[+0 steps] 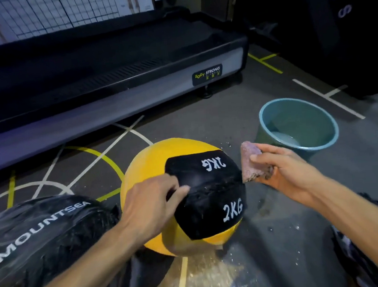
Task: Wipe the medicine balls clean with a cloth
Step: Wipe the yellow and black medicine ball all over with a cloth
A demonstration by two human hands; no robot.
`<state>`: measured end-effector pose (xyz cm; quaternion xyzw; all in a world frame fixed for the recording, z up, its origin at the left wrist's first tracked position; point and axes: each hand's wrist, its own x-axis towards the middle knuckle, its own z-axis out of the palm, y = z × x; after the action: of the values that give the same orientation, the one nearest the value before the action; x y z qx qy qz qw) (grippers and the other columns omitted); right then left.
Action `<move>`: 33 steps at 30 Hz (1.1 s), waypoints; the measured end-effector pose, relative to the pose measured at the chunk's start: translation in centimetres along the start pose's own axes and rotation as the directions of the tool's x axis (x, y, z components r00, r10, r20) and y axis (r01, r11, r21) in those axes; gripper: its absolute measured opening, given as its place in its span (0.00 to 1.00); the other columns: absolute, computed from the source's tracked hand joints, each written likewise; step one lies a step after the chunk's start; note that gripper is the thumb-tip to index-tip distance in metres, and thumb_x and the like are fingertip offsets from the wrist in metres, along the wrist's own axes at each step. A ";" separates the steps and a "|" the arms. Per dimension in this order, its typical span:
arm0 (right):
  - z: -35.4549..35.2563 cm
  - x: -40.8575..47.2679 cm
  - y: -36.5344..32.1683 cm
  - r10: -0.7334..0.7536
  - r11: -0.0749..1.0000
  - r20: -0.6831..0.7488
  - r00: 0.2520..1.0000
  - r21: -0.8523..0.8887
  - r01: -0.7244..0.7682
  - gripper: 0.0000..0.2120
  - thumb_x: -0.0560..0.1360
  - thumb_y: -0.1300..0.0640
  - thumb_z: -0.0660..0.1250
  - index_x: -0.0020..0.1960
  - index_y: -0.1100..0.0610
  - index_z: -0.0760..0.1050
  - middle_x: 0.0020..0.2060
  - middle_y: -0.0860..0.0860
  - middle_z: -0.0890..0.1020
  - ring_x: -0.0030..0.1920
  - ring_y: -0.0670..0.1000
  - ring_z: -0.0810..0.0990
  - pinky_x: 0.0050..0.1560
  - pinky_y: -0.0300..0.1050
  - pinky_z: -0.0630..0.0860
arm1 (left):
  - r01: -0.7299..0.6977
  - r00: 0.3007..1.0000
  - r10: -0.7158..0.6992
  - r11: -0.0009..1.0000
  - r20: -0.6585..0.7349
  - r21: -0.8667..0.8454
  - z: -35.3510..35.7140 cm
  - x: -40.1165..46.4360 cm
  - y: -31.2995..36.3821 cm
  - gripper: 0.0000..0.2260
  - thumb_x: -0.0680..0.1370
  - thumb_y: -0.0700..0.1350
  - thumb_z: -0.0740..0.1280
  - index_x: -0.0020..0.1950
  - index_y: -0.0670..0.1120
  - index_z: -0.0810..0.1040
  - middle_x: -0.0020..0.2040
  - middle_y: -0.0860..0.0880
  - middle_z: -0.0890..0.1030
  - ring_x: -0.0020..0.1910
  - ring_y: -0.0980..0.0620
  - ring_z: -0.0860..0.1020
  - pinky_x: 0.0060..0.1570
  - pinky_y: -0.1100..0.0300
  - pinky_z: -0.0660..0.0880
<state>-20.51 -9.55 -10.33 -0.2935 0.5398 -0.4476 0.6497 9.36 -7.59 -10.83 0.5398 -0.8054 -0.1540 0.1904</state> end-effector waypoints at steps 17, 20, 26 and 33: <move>8.4 4.6 3.7 -0.299 0.769 0.093 0.950 -0.566 0.297 0.14 0.73 0.60 0.76 0.56 0.50 0.79 0.40 0.54 0.85 0.37 0.50 0.81 0.40 0.47 0.78 | 0.073 0.982 -0.087 0.993 -0.166 -0.090 5.0 -4.0 -2.0 0.16 0.83 0.64 0.56 0.43 0.55 0.68 0.41 0.55 0.68 0.41 0.55 0.67 0.41 0.60 0.64; 5.9 4.6 5.0 -0.388 0.605 -0.010 0.922 -0.757 0.247 0.19 0.69 0.52 0.77 0.60 0.45 0.79 0.46 0.45 0.84 0.44 0.47 0.82 0.49 0.49 0.79 | 0.089 0.983 -0.108 0.988 -0.149 -0.127 5.1 -4.6 -1.9 0.16 0.83 0.65 0.56 0.45 0.54 0.69 0.43 0.56 0.69 0.43 0.54 0.68 0.41 0.59 0.64; 5.0 3.5 7.2 -0.706 0.189 0.142 0.694 -0.907 0.377 0.20 0.81 0.51 0.67 0.72 0.51 0.74 0.68 0.50 0.74 0.66 0.54 0.73 0.69 0.54 0.69 | 0.101 0.975 -0.133 0.979 -0.181 -0.174 5.1 -4.1 -1.9 0.15 0.84 0.64 0.56 0.44 0.55 0.67 0.43 0.56 0.69 0.43 0.52 0.68 0.44 0.57 0.62; 5.8 5.2 9.2 -0.577 0.344 0.258 0.775 -0.783 0.517 0.20 0.86 0.50 0.58 0.76 0.44 0.69 0.74 0.37 0.70 0.77 0.37 0.62 0.78 0.48 0.61 | 0.110 0.978 -0.146 0.966 -0.147 -0.233 5.3 -4.7 -2.5 0.15 0.84 0.63 0.56 0.48 0.54 0.70 0.47 0.55 0.71 0.48 0.51 0.69 0.48 0.60 0.61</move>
<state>-12.42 -10.87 -19.20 -0.7084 0.5733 -0.3421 0.2289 10.50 -3.90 -17.29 0.5767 -0.7280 -0.2112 0.3046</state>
